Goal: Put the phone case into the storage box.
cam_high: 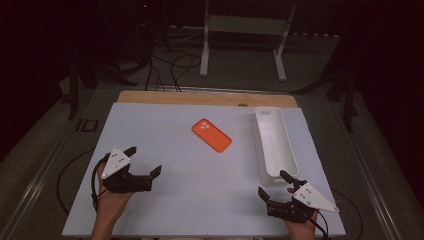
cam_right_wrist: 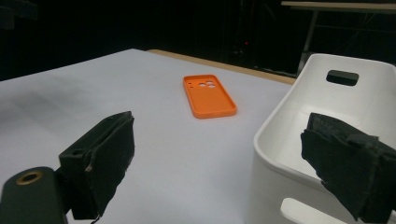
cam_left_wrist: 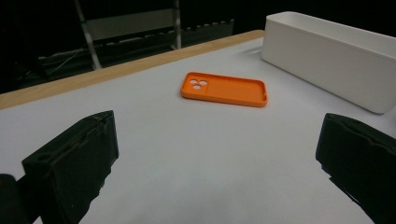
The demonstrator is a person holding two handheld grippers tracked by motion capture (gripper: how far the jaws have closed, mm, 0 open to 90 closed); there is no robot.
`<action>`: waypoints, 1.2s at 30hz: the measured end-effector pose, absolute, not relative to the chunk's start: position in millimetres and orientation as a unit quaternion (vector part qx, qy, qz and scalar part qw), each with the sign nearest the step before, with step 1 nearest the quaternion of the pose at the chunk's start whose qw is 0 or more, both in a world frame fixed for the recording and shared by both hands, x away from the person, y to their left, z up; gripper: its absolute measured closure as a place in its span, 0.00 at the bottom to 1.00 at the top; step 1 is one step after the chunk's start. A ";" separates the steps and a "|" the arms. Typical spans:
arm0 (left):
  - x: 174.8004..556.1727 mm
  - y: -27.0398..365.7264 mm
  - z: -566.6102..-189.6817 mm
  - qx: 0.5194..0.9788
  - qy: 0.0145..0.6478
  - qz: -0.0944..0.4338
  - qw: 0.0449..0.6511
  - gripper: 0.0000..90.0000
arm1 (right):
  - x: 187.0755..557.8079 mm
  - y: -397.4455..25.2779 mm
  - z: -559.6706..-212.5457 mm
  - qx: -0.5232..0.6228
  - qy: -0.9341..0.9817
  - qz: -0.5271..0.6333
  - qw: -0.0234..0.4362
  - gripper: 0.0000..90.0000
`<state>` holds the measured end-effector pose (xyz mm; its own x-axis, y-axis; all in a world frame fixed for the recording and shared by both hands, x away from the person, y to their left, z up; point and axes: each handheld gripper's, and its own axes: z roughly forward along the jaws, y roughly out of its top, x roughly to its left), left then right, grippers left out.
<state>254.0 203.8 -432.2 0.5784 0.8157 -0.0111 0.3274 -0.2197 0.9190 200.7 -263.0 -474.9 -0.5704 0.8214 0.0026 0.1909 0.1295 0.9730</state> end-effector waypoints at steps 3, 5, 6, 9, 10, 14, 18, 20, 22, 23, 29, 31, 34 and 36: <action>257.2 199.2 -430.0 0.741 0.383 0.249 0.492 0.00 | 200.6 -262.2 -475.4 0.364 0.695 0.550 0.286 0.10; 259.2 196.5 -429.1 0.743 0.382 0.249 0.491 0.00 | 200.3 -261.7 -475.1 0.364 0.695 0.549 0.287 0.10; 260.7 194.5 -428.8 0.744 0.381 0.248 0.490 0.00 | 200.2 -261.9 -475.0 0.364 0.695 0.550 0.287 0.10; 263.6 189.6 -427.9 0.747 0.378 0.248 0.488 0.00 | 200.2 -262.8 -474.9 0.365 0.694 0.550 0.288 0.10; 264.5 188.2 -427.7 0.748 0.377 0.248 0.487 0.00 | 200.1 -263.3 -474.8 0.365 0.694 0.549 0.289 0.10; 268.4 181.7 -426.2 0.750 0.373 0.247 0.486 0.00 | 200.1 -263.8 -474.6 0.366 0.692 0.550 0.290 0.10; 272.5 175.0 -425.1 0.753 0.370 0.247 0.486 0.00 | 200.1 -263.8 -474.7 0.366 0.693 0.550 0.290 0.10; 274.6 172.0 -424.8 0.754 0.367 0.247 0.485 0.00 | 200.1 -263.8 -474.6 0.366 0.692 0.550 0.291 0.10; 276.4 169.2 -424.5 0.756 0.367 0.246 0.483 0.00 | 200.1 -264.1 -474.5 0.367 0.691 0.550 0.291 0.10; 277.4 168.2 -424.3 0.756 0.366 0.245 0.484 0.00 | 200.2 -264.3 -474.6 0.366 0.691 0.550 0.292 0.10; 283.0 160.9 -423.1 0.758 0.364 0.245 0.483 0.00 | 200.3 -264.4 -474.6 0.367 0.691 0.550 0.293 0.10; 284.4 158.9 -423.0 0.757 0.364 0.244 0.484 0.00 | 200.4 -264.2 -474.7 0.367 0.691 0.550 0.292 0.10; 286.8 156.4 -422.8 0.758 0.364 0.244 0.483 0.00 | 200.4 -264.0 -474.8 0.367 0.691 0.550 0.292 0.10; 288.4 154.8 -422.8 0.758 0.364 0.244 0.483 0.00 | 200.3 -263.7 -474.9 0.368 0.692 0.549 0.291 0.11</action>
